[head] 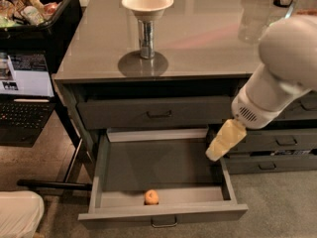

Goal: Pick orange from middle drawer and place on counter

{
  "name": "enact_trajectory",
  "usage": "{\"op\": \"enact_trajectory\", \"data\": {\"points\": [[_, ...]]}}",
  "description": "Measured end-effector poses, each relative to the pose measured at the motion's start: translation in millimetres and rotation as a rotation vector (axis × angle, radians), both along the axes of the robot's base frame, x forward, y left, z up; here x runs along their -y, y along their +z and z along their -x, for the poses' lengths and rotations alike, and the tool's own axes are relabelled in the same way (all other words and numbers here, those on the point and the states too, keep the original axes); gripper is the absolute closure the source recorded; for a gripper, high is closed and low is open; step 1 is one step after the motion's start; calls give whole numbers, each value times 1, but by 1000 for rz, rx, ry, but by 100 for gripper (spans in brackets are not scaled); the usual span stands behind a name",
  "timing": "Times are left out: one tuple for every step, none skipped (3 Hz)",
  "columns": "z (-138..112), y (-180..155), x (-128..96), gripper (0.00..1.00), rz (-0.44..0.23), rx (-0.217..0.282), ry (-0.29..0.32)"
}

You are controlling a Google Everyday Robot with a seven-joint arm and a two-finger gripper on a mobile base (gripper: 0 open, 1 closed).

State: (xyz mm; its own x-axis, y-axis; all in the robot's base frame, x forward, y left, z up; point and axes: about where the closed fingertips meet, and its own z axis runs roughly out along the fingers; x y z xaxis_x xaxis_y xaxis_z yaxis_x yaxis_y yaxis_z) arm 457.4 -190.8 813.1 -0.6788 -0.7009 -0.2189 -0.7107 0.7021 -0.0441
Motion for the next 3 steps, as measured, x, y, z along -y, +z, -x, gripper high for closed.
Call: {"op": "enact_trajectory", "data": {"points": [[14,-27,-10,0,-35,-25,-156],[14,-69,-34,0,-62,-42,-270],[-5,-123,-73,0,-94,-52,-320]]}}
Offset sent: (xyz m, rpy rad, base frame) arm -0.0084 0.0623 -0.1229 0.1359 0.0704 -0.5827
